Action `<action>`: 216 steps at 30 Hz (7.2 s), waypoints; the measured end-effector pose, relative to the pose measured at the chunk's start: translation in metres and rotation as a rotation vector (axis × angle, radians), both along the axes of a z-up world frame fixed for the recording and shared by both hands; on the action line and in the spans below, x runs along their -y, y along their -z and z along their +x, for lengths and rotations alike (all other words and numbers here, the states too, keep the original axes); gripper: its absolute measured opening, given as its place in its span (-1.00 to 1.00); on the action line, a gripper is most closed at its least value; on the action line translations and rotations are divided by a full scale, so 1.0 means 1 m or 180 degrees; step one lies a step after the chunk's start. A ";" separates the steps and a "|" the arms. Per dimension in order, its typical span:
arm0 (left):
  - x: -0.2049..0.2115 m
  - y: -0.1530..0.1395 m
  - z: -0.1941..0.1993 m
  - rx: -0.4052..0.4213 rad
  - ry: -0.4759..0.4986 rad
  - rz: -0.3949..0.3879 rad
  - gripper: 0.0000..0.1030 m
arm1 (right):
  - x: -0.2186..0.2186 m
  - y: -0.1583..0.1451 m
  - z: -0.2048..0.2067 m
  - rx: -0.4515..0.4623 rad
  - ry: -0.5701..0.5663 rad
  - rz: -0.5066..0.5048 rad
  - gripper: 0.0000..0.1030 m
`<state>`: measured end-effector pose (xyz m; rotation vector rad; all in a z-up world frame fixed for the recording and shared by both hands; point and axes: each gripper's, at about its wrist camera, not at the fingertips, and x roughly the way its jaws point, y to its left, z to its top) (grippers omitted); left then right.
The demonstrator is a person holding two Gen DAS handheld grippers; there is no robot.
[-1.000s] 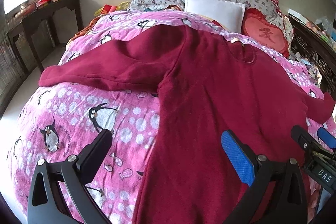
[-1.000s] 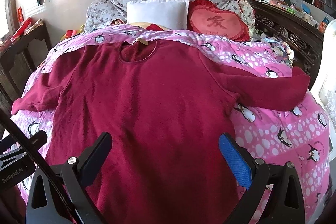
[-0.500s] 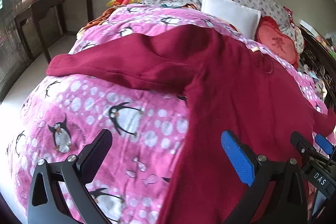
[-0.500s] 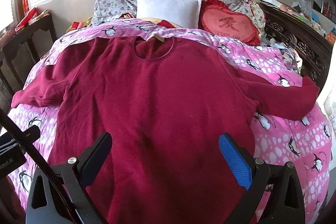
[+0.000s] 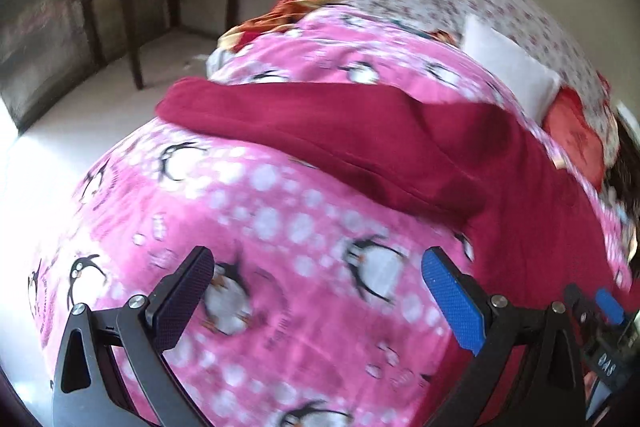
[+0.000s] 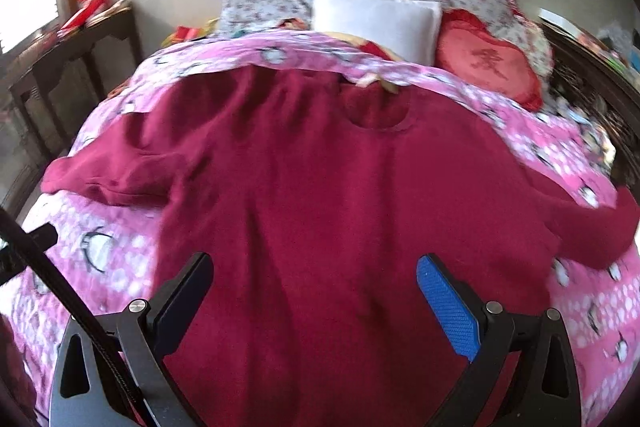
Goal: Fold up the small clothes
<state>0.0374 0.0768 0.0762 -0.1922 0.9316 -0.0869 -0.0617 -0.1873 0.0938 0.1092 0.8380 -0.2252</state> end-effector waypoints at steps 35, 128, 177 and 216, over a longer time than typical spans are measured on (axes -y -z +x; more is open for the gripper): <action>-0.032 -0.079 0.084 0.0469 -0.0024 -0.1284 -0.89 | 0.024 -0.025 0.062 0.0237 -0.0495 -0.0102 0.46; 0.136 -0.023 0.005 0.0563 0.1233 0.0340 0.69 | 0.196 -0.044 0.028 0.0079 0.0184 -0.0405 0.41; 0.307 -0.019 -0.050 0.0378 0.1949 0.0256 0.81 | 0.382 -0.014 -0.192 0.0317 0.1927 0.0280 0.32; 0.185 -0.068 -0.024 0.0633 0.1288 0.0158 0.81 | 0.178 -0.112 -0.034 0.1092 0.0185 0.0517 -0.78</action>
